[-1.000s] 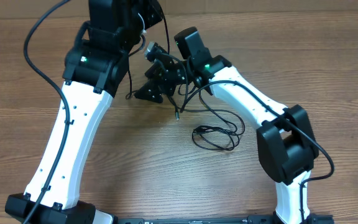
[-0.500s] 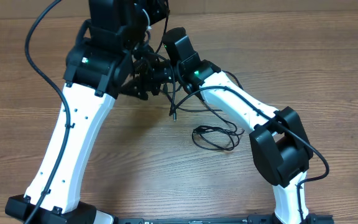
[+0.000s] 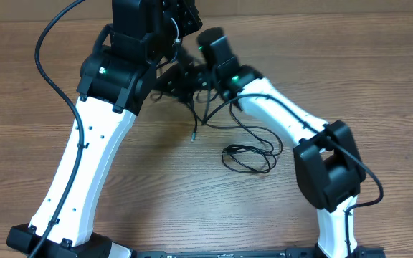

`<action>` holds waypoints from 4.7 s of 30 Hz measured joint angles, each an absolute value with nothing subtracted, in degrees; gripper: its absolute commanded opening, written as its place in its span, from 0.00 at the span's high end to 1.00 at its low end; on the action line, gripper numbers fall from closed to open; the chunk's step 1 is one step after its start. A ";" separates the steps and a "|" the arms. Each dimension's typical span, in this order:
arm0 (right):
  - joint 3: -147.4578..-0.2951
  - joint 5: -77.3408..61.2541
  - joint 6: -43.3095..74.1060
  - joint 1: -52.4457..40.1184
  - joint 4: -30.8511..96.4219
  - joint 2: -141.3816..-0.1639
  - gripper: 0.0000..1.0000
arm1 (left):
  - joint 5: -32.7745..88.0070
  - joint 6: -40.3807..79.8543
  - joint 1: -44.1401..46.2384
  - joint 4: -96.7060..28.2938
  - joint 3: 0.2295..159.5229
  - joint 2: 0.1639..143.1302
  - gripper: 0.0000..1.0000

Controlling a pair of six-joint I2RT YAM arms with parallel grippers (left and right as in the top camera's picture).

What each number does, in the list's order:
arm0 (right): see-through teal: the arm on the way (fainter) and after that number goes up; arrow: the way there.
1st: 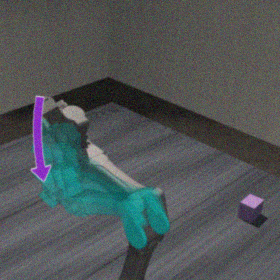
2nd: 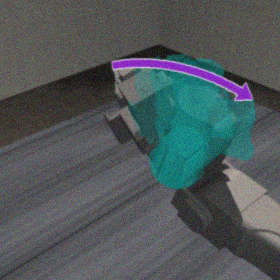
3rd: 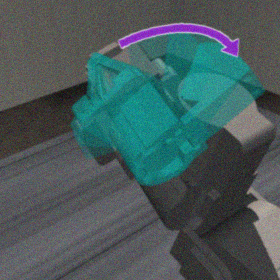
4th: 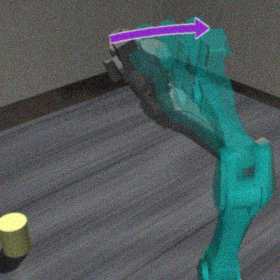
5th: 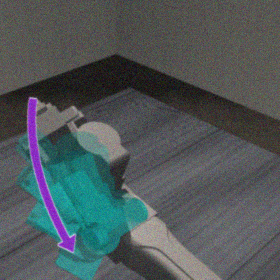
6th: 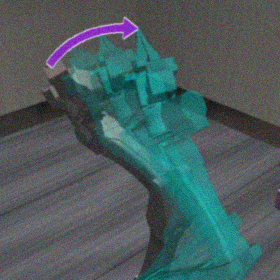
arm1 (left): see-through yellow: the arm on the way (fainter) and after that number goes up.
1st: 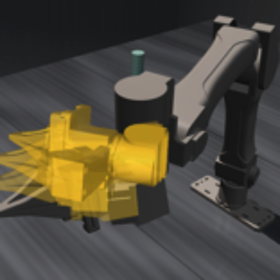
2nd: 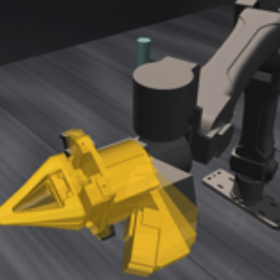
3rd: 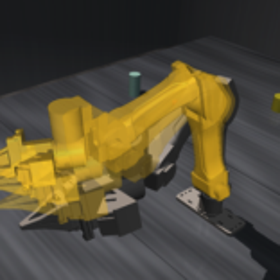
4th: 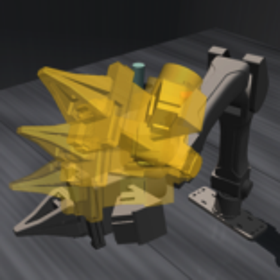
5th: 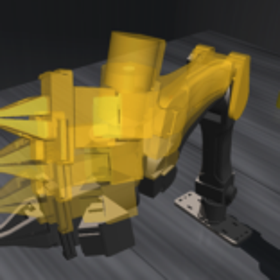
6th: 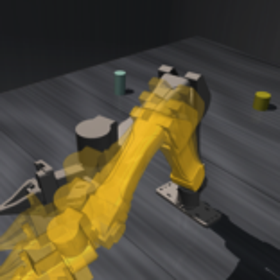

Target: Untangle cables

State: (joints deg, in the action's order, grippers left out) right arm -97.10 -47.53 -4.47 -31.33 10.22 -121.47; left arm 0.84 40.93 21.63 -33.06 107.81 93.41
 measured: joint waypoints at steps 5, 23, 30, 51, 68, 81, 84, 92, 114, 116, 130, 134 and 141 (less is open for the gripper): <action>-97.08 -51.16 -2.87 -24.84 7.25 -121.47 0.96 | 3.90 39.59 21.63 -34.41 107.96 93.41 0.69; -97.08 -55.86 4.08 -1.65 2.46 -120.22 0.96 | 8.43 33.21 22.44 -47.00 108.07 93.41 0.49; -97.08 -56.16 4.45 12.60 3.07 -116.07 0.96 | 8.84 32.36 22.44 -48.99 108.07 93.41 0.51; -97.08 -55.83 3.75 54.35 8.16 -112.55 0.96 | 9.98 31.31 22.52 -52.12 108.07 93.41 0.52; -97.08 -48.10 3.18 58.70 14.46 -112.42 0.00 | 12.27 24.97 22.65 -56.27 108.07 93.41 0.78; -97.08 -38.68 -2.37 45.28 26.20 -98.10 0.00 | 8.27 11.57 26.33 -66.32 108.07 90.72 0.86; -97.08 -31.79 -2.92 40.64 27.18 -95.55 0.00 | 7.44 10.04 26.35 -68.60 108.07 88.68 0.88; -97.08 -6.37 -0.16 36.32 29.71 -94.65 0.00 | 5.30 8.75 26.55 -72.58 108.07 83.50 0.87; -97.08 -15.73 11.79 62.61 30.46 -105.84 0.00 | 5.08 10.79 26.55 -73.49 108.07 77.82 0.76; -97.08 -16.25 11.75 61.73 31.94 -105.84 0.00 | 5.06 10.83 26.55 -73.47 108.07 77.84 0.74; -97.12 -13.39 3.05 49.63 56.82 -116.88 0.00 | 4.62 10.98 26.55 -71.92 108.07 77.89 0.66; -97.03 -22.39 -8.34 46.78 63.09 -121.60 0.00 | 3.86 11.00 26.55 -72.03 108.07 77.89 0.64; -97.19 -37.95 -31.97 41.82 72.69 -122.10 0.00 | 3.31 11.00 26.55 -72.12 108.07 78.02 0.63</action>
State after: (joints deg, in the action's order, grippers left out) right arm -97.19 -37.95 -31.97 41.82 72.69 -122.10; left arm 3.31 11.00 26.55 -72.12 108.07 78.02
